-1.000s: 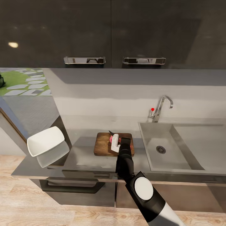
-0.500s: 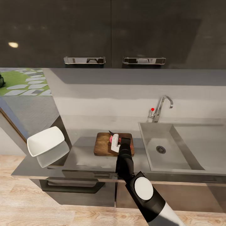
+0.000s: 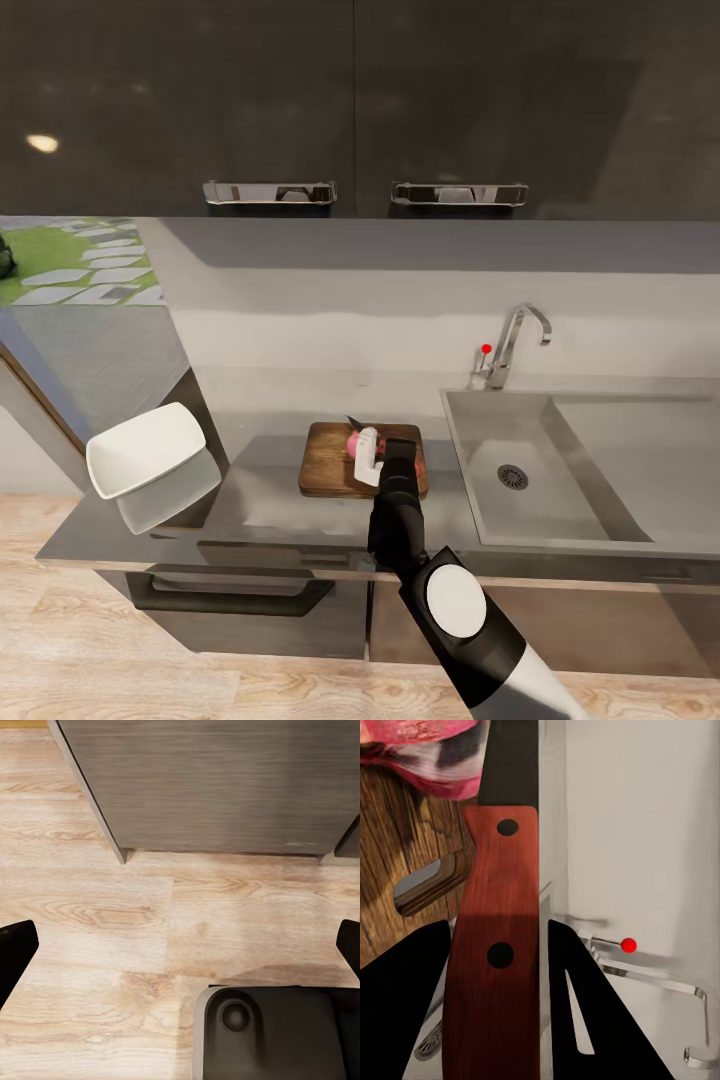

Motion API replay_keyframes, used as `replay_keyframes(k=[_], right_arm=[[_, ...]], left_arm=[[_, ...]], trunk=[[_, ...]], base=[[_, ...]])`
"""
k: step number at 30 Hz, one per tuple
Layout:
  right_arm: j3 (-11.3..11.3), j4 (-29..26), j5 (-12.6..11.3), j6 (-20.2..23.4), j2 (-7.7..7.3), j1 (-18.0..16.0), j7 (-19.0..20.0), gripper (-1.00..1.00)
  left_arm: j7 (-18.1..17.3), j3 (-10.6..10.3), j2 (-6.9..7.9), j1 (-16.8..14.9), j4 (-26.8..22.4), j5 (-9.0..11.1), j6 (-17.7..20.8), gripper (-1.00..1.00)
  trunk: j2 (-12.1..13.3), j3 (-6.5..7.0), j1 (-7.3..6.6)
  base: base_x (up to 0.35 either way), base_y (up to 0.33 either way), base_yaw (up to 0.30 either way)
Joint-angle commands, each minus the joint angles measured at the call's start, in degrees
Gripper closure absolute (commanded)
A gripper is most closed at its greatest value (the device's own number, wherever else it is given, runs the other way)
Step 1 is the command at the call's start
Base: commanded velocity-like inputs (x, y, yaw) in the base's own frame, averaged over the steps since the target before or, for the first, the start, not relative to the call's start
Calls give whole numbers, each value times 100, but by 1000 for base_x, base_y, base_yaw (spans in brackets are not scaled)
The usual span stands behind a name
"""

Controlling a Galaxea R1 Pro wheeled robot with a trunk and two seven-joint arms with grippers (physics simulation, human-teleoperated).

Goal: In the kitchen, take the Vidalia onion out of the sink, dice it on the chopping board with the paring knife, put the diced onion into the bowl on the countertop, then place both the paring knife and the chopping board into the sink.

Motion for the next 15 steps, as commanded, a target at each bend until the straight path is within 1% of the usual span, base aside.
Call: replay_keyframes(k=[1,15], right_arm=[[9,66,-137,98,0,-4,60,100],[9,66,-137,98,0,-4,52,100]], left_arm=[[57,-48,8,0,-13,13,-5,-100],[58,-48,8,0,-12,14,-5,-100]], trunk=[[-9,-11,4],[-9,-11,4]], base=[[0,0,0],[0,0,0]])
